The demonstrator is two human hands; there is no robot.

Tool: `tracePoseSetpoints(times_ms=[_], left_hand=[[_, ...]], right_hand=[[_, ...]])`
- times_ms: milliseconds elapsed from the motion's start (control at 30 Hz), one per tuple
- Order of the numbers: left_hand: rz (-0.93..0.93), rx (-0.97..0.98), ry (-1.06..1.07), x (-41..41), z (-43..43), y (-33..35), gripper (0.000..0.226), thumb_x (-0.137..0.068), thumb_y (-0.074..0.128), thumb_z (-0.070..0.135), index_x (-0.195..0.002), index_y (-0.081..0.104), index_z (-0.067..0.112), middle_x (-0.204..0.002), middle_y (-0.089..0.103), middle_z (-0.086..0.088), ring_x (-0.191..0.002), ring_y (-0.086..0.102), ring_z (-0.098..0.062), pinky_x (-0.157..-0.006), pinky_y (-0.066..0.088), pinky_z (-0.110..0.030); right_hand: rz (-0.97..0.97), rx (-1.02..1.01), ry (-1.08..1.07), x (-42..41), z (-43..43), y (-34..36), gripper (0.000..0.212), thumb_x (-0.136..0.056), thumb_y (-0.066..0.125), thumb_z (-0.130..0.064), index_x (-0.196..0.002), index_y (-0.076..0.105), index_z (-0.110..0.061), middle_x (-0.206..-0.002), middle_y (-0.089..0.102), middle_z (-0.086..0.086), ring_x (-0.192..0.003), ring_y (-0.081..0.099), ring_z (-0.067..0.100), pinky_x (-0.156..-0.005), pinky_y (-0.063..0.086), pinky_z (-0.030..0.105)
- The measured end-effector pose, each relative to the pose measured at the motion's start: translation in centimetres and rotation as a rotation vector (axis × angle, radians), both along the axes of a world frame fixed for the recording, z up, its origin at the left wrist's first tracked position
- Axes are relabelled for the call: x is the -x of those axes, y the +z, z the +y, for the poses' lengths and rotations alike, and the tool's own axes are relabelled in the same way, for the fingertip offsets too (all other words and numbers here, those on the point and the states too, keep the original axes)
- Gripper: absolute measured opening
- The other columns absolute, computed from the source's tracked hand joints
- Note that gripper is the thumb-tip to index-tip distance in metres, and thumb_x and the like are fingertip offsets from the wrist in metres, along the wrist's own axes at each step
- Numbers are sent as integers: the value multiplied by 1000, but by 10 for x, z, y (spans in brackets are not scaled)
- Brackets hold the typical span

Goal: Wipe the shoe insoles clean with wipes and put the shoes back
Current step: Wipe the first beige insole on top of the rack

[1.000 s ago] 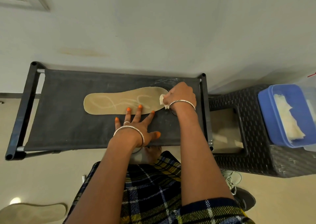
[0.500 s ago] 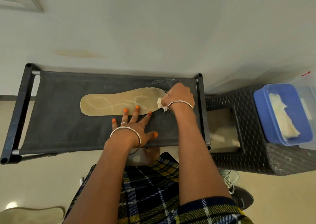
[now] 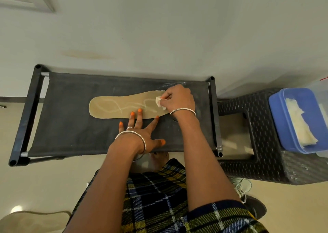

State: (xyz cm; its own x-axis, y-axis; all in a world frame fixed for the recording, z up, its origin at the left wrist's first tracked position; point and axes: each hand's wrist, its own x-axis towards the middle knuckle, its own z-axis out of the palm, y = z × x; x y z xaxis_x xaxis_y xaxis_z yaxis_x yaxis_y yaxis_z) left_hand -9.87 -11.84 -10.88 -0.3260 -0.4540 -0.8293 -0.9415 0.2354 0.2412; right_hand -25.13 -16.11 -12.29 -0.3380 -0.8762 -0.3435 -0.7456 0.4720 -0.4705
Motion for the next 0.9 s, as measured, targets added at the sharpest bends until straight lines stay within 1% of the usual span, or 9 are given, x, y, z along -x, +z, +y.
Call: tracePoseSetpoints(times_ms=[67, 133, 300, 367, 433, 500, 700, 800, 900], left_hand=[[-5, 2, -1, -2, 0, 0, 83, -90, 39, 69, -146, -19, 48, -149, -44, -4, -140, -35, -27, -116, -9, -58], [-10, 4, -2, -3, 0, 0, 84, -90, 39, 69, -146, -19, 48, -149, -43, -4, -140, -35, -27, -116, -9, -58], [-17, 2, -4, -4, 0, -1, 84, -89, 38, 70, -146, -20, 48, -150, -43, -4, -140, -35, -28, -115, -9, -59], [-18, 1, -1, -5, -1, -2, 84, -89, 39, 70, -146, -20, 48, -150, -42, -3, -140, -34, -28, -115, -9, -59], [-17, 4, 1, -6, -1, -3, 84, -89, 39, 70, -146, -19, 48, -150, -42, -2, -141, -34, -28, -114, -9, -59], [-14, 7, 1, -6, -1, -3, 84, -89, 39, 70, -146, -19, 48, -150, -42, -2, -141, -34, -29, -114, -9, -60], [-14, -3, 4, -8, -3, -1, 83, -90, 38, 69, -147, -19, 48, -151, -41, -1, -140, -34, -29, -114, -9, -60], [-15, 0, 8, -8, -3, -2, 83, -90, 38, 69, -146, -19, 48, -151, -41, 0, -141, -34, -29, -114, -9, -60], [-16, 0, 9, -8, -2, -3, 84, -90, 38, 70, -147, -19, 48, -151, -41, 0, -140, -34, -29, -114, -9, -61]], right_hand=[[34, 74, -96, -1, 0, -2, 7, -78, 77, -28, -84, 77, -27, -89, 74, -3, -85, 69, 22, -73, 55, 30], [33, 93, -88, -2, 0, -2, 7, -80, 76, -28, -87, 77, -26, -91, 74, -2, -87, 69, 22, -75, 54, 29], [-21, -162, 133, -6, -4, 1, 10, -70, 80, -24, -79, 80, -30, -88, 76, -7, -86, 70, 19, -82, 58, 34], [0, -103, 44, -7, -4, -1, 8, -71, 79, -25, -77, 79, -30, -87, 75, -7, -85, 70, 20, -79, 59, 35], [17, 22, -85, -6, -3, -2, 7, -76, 78, -29, -83, 79, -29, -91, 75, -5, -88, 69, 22, -75, 55, 29], [39, 73, -117, -4, -3, -3, 8, -80, 77, -31, -87, 78, -27, -94, 75, -3, -90, 68, 23, -73, 51, 29], [-21, -198, 87, -8, -8, 0, 11, -68, 81, -24, -78, 80, -27, -87, 75, -4, -87, 70, 20, -82, 59, 35], [23, -50, -35, -5, -4, 0, 10, -75, 77, -25, -83, 80, -30, -93, 75, -5, -89, 69, 21, -75, 53, 27], [106, 78, -165, -1, -2, -1, 8, -84, 73, -28, -91, 78, -28, -100, 73, 1, -94, 67, 28, -70, 46, 28]])
